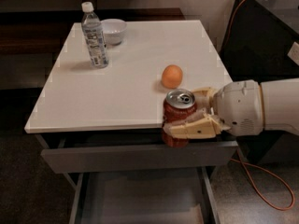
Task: Place coke can into middle drawer
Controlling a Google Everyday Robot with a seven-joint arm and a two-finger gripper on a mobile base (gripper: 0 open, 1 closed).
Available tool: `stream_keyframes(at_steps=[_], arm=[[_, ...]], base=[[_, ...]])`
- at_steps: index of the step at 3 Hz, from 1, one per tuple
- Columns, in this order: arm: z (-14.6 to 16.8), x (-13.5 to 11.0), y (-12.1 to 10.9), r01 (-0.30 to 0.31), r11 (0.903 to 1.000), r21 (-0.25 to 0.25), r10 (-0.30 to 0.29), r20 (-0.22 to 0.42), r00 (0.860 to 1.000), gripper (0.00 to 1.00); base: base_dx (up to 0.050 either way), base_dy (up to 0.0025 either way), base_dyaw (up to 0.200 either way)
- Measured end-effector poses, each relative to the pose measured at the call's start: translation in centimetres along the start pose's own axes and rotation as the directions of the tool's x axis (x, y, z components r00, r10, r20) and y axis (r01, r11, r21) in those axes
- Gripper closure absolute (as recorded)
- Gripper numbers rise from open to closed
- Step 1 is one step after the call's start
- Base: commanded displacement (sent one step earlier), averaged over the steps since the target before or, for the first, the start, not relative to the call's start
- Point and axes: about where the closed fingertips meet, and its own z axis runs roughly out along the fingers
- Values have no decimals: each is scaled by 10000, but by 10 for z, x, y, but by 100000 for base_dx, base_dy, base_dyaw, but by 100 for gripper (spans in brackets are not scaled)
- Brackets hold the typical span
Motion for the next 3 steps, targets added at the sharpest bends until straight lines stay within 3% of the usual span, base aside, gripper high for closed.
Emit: stream_keyframes(at_steps=[1, 2, 3], arm=[[8, 30, 8, 242, 9987, -455, -252, -223, 9994, 100], [18, 53, 10, 1039, 9907, -873, -1077, -401, 9934, 100], [20, 54, 11, 1082, 9899, -915, -1124, -413, 9928, 100]], base=[[0, 0, 0], [0, 0, 0], [0, 0, 0]])
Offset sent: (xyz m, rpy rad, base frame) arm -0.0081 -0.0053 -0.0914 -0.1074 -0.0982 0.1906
